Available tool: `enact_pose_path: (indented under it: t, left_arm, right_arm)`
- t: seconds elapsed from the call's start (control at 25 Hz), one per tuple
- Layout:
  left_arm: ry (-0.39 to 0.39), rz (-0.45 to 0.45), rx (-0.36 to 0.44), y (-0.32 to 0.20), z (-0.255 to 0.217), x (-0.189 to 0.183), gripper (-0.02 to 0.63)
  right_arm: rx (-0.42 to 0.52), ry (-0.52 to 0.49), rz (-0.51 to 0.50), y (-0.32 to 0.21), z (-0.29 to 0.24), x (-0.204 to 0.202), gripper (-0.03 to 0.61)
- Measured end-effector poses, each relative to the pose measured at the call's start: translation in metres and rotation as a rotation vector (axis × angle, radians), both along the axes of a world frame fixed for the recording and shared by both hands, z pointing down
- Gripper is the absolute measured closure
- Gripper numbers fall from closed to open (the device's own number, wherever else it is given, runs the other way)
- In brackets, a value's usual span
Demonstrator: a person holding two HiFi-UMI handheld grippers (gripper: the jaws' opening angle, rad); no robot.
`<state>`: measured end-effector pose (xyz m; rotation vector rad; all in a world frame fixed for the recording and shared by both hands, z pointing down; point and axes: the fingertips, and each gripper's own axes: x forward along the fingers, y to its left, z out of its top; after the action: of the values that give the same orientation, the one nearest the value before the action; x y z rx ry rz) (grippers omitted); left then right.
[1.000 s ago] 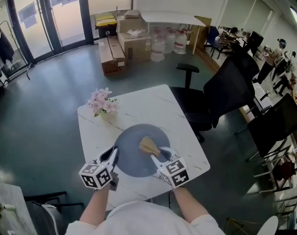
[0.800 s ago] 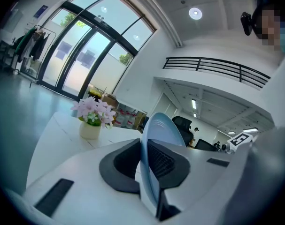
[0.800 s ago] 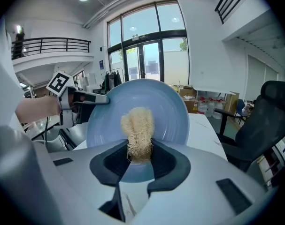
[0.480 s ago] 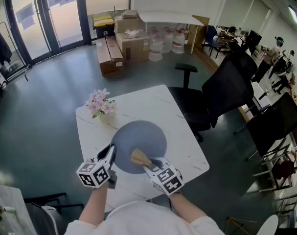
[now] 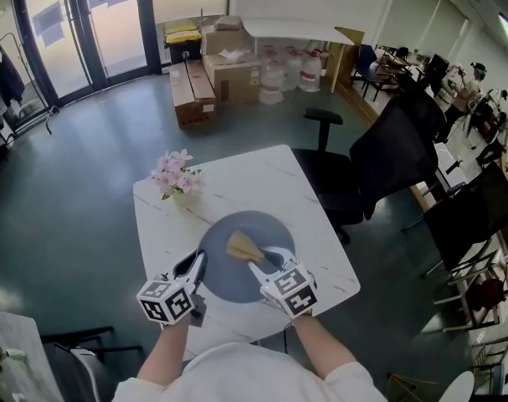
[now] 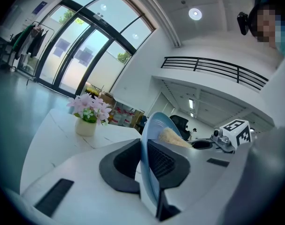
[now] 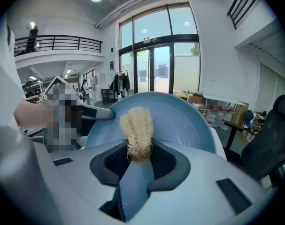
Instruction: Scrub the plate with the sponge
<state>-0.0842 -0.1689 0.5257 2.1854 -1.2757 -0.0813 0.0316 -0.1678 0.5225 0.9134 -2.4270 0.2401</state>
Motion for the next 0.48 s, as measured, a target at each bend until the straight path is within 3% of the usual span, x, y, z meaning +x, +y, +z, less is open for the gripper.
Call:
enact_pose_path:
  t: [0.28,0.48]
  left_arm:
    - [0.049,-0.036,-0.012,-0.008,0.0,-0.007,0.569]
    - [0.082,-0.071,-0.014,-0.016,-0.001,-0.016,0.569]
  right_arm:
    - [-0.036,0.005,0.129,-0.002,0.011,0.052,0.462]
    - [-0.096,0.021,0.117,0.02,0.033,0.057,0.462]
